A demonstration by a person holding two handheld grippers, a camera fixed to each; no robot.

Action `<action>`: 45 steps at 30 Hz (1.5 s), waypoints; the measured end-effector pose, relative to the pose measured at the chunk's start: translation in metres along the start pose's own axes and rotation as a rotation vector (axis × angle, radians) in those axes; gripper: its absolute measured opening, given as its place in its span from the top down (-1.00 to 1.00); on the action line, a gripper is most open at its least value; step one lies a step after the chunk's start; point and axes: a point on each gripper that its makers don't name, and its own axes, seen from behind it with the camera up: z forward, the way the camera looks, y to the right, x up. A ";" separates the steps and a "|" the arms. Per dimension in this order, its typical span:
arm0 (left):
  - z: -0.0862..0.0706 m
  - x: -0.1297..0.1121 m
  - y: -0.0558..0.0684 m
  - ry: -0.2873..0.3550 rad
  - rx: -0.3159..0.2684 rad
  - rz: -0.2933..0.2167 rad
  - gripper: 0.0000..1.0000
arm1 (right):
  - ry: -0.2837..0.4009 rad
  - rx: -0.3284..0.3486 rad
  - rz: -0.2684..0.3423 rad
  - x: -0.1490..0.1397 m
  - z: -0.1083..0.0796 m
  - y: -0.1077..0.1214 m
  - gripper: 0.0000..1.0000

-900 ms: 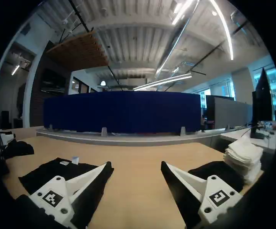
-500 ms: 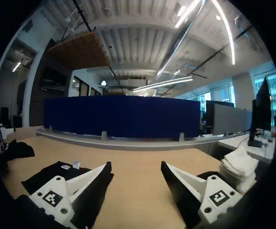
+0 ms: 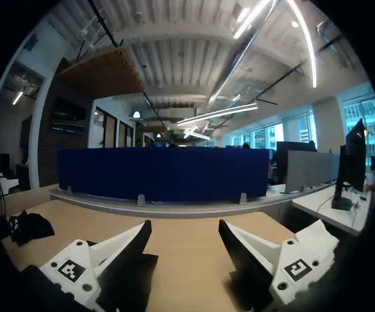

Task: Fold towel

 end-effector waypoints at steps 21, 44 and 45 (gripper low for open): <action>-0.006 0.007 0.054 -0.184 -0.253 0.130 -0.88 | -0.212 0.268 -0.137 0.009 -0.008 -0.053 -1.00; -0.015 -0.047 0.093 -0.329 -0.419 0.207 -0.88 | -0.425 0.427 -0.227 -0.061 -0.034 -0.083 -1.00; -0.015 -0.052 0.093 -0.337 -0.420 0.207 -0.88 | -0.430 0.428 -0.228 -0.065 -0.034 -0.083 -1.00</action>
